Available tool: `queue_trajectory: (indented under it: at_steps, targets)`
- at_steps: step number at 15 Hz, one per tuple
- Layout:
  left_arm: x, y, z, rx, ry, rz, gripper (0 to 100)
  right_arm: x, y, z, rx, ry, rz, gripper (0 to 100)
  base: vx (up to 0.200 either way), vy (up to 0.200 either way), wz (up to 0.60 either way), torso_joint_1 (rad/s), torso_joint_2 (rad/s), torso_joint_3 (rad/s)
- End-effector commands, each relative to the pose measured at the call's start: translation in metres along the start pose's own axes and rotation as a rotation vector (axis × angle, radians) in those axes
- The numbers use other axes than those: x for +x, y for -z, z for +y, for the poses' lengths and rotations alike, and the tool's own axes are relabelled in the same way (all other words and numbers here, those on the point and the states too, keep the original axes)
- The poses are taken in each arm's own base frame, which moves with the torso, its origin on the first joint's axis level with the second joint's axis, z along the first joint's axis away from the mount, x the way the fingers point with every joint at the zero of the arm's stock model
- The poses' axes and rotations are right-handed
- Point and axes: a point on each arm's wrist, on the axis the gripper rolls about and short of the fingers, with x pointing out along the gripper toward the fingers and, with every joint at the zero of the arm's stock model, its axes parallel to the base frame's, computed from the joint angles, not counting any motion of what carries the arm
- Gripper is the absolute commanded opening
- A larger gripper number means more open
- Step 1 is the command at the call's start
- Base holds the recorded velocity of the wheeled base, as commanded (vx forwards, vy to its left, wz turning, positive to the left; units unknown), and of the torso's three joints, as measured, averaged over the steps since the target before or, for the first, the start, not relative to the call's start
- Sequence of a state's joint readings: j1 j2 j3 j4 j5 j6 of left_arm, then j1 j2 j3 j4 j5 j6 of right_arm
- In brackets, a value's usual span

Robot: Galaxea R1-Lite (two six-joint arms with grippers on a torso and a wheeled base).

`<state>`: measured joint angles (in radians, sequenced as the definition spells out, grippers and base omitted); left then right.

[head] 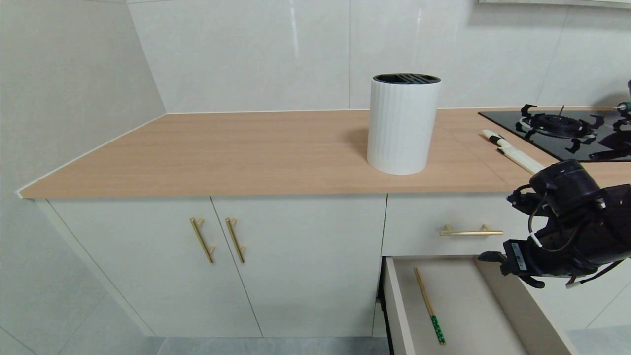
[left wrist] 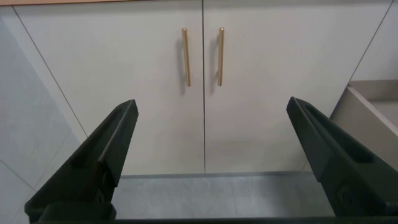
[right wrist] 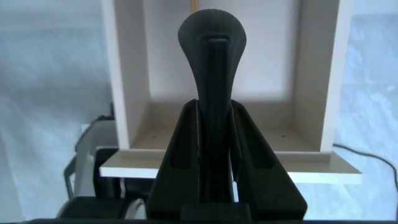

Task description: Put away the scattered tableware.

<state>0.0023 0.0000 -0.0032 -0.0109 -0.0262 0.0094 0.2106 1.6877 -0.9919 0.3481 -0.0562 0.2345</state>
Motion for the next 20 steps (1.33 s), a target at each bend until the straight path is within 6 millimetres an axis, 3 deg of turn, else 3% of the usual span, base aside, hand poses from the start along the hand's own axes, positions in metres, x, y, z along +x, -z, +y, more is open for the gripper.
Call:
queue_trajectory:
  at_steps: [1,12,17,19,20]
  targets:
    - [0.0,0.0,0.0,0.0,-0.001,0.0,100,0.015,0.001,0.001,-0.004,0.016,0.046,0,0.0,0.0,0.0,-0.09,0.29,0.207]
    - [0.0,0.0,0.0,0.0,0.001,0.0,100,0.046,0.003,0.001,-0.013,0.078,0.102,0,0.0,0.0,0.0,-0.082,0.42,0.33]
    - [0.0,0.0,0.0,0.0,-0.001,0.0,100,0.047,0.004,0.003,-0.023,0.072,0.101,0,0.0,0.0,0.0,-0.006,0.07,0.057]
    - [0.0,0.0,0.0,0.0,0.001,0.0,100,0.061,0.004,0.006,-0.031,0.068,0.095,0,0.0,0.0,0.0,0.0,0.0,0.0]
    - [0.0,0.0,0.0,0.0,-0.001,0.0,100,0.077,0.005,0.01,-0.044,0.06,0.082,0,0.0,0.0,0.0,0.0,0.0,0.0]
